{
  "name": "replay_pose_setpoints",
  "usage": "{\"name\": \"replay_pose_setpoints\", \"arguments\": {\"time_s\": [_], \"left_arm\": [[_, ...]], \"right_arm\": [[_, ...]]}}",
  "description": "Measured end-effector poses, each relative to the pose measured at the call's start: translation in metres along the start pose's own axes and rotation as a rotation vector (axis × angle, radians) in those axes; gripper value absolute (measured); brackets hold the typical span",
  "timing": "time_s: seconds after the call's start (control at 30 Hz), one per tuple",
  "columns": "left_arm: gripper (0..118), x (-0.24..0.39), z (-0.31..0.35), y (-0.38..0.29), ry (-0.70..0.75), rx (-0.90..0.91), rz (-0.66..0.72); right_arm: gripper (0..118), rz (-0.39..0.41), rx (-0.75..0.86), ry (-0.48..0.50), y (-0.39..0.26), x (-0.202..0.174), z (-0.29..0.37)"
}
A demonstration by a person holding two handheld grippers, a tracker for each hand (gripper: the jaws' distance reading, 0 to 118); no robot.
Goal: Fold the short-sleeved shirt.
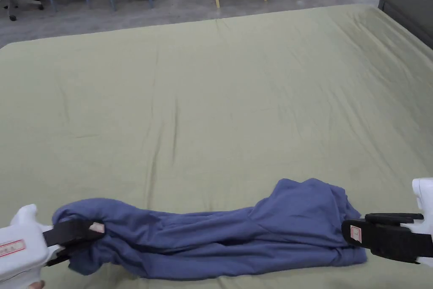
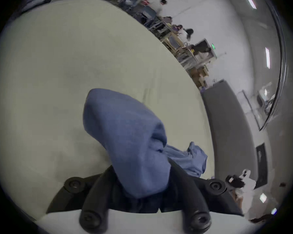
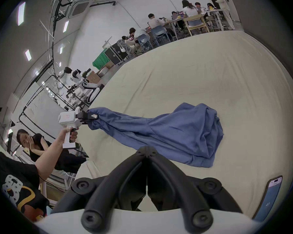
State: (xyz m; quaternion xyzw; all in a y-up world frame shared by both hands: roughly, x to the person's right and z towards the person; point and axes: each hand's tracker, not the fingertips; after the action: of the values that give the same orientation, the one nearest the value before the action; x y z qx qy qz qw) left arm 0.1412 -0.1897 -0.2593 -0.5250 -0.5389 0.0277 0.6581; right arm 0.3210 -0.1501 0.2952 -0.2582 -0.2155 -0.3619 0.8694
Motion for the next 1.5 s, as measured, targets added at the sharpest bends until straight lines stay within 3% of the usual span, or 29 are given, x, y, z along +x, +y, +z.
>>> {"name": "replay_pose_setpoints", "arguments": {"time_s": [0.17,0.23,0.4,0.43,0.5,0.57,0.6,0.67,0.7,0.73,0.77,0.8,0.83,0.97,1.13,1.2,1.27,1.3,1.4,1.5], "left_arm": [[10,0.106,-0.064,-0.030,-0.085,-0.072,-0.177],[10,0.140,-0.106,-0.049,-0.019,-0.134,-0.265],[11,0.147,-0.199,-0.097,0.220,-0.310,-0.394],[16,0.143,-0.202,-0.103,0.208,-0.282,-0.411],[44,0.147,-0.186,-0.093,0.130,-0.198,-0.362],[89,0.143,-0.164,-0.084,-0.019,-0.240,-0.198],[104,0.141,-0.148,-0.078,-0.056,-0.217,-0.143],[103,0.137,-0.109,-0.067,-0.103,-0.076,-0.118],[86,0.135,-0.090,-0.063,-0.074,0.012,-0.146],[48,0.134,-0.075,-0.059,-0.011,0.089,-0.180],[0,0.135,-0.073,-0.057,0.076,0.121,-0.216],[0,0.138,-0.074,-0.060,0.248,0.131,-0.266],[0,0.137,-0.084,-0.060,0.322,0.082,-0.334],[0,0.141,-0.137,-0.082,0.234,-0.081,-0.359],[0,0.199,-0.210,-0.145,0.211,-0.246,-0.533],[0,0.222,-0.221,-0.164,0.195,-0.255,-0.536],[0,0.243,-0.222,-0.177,0.205,-0.245,-0.624],[0,0.250,-0.222,-0.180,0.155,-0.250,-0.631],[0,0.255,-0.216,-0.177,-0.068,-0.346,-0.446],[0,0.250,-0.180,-0.155,-0.167,-0.263,-0.453]], "right_arm": [[2,-0.008,-0.009,-0.006,-0.001,-0.001,-0.005],[2,-0.010,-0.008,-0.006,-0.001,-0.003,-0.005],[2,0.014,-0.017,-0.025,-0.004,-0.007,-0.001],[2,0.016,-0.019,-0.026,-0.005,-0.006,0.000],[2,0.017,-0.028,-0.023,-0.007,-0.003,0.001],[2,0.010,-0.032,-0.019,-0.010,0.001,0.000],[2,0.006,-0.034,-0.015,-0.012,0.003,0.000],[2,0.005,-0.032,-0.012,-0.014,0.004,0.001],[2,0.003,-0.029,-0.012,-0.014,0.004,0.002],[2,-0.001,-0.026,-0.010,-0.015,0.006,0.003],[2,-0.007,-0.023,-0.008,-0.015,0.006,0.004],[2,-0.014,-0.018,-0.004,-0.015,0.007,0.005],[2,-0.019,-0.016,-0.001,-0.015,0.008,0.006],[2,-0.020,-0.012,-0.010,-0.015,0.009,0.009],[2,-0.034,-0.001,-0.020,-0.018,0.009,0.020],[2,-0.032,-0.002,-0.032,-0.019,0.007,0.025],[2,-0.026,-0.004,-0.046,-0.020,0.007,0.029],[2,-0.025,-0.004,-0.046,-0.020,0.007,0.031],[2,-0.029,-0.001,-0.042,-0.020,0.008,0.032],[2,-0.030,0.006,-0.046,-0.018,0.007,0.031]]}}
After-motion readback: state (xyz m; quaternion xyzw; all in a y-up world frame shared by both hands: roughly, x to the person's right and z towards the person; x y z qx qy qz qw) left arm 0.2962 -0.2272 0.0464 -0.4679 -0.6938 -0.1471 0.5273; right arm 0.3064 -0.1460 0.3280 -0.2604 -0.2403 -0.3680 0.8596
